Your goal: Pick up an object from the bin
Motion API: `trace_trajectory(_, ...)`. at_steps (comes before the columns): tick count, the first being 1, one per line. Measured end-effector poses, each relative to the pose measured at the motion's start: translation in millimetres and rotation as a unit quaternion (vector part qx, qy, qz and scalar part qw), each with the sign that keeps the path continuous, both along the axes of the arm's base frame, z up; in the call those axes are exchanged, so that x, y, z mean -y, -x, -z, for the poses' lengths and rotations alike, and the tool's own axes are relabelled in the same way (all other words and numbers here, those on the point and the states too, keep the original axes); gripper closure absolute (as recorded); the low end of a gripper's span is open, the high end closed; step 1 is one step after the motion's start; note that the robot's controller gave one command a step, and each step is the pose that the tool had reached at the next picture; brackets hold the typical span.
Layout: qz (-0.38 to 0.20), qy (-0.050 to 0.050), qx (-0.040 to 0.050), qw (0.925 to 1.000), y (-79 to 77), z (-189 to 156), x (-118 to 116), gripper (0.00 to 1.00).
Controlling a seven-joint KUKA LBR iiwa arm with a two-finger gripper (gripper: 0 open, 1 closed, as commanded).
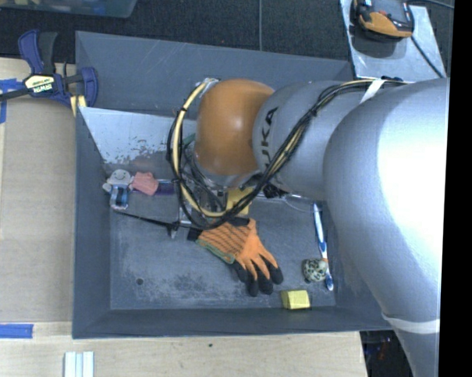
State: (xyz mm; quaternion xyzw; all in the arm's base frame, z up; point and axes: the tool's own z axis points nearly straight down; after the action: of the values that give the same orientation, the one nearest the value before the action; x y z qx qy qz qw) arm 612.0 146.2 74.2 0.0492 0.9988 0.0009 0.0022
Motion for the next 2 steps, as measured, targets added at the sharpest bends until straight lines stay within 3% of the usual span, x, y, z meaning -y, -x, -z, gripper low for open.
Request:
trace_trajectory(1,0.002,-0.001,0.0052,1.0000,4.2,-33.8,47.8,0.00)
trace_trajectory(2,0.026,0.000,-0.0017,0.9997,13.0,-26.9,61.8,0.00)
